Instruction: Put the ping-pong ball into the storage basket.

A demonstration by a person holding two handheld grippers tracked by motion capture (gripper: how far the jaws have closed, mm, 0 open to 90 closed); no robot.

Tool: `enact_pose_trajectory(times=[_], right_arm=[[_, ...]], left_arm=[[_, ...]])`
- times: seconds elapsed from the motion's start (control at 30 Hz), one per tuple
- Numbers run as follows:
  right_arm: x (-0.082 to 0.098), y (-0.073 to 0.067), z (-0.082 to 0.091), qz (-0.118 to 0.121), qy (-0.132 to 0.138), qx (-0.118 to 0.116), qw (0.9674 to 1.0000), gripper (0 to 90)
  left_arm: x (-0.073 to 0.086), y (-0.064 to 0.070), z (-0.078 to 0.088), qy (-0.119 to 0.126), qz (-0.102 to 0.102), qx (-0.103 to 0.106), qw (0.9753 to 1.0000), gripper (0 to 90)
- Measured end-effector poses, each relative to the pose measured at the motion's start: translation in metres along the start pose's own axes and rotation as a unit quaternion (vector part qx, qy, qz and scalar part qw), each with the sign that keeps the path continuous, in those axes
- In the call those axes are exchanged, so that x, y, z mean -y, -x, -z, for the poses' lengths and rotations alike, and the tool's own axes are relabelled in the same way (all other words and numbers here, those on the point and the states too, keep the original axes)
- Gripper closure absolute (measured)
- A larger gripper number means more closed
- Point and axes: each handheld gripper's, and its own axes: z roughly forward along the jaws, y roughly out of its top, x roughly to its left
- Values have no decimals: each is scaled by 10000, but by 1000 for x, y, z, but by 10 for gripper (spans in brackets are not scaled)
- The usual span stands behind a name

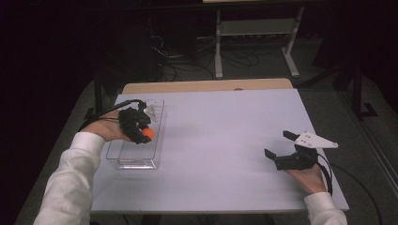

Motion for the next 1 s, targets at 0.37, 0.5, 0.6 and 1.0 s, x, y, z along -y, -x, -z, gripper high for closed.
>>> enact_pose_trajectory(times=[0.37,0.5,0.6,1.0], right_arm=[[0,0,0,17,-23,-4,10000,0],[0,0,0,18,-37,0,10000,0],[0,0,0,24,-27,7,10000,0],[0,0,0,23,-39,10,10000,0]], left_arm=[[5,0,-12,-53,53,111,9999,509],[7,1,-17,-76,51,141,9999,508],[8,2,-19,-70,66,170,9998,509],[13,3,-33,-100,152,285,9994,509]])
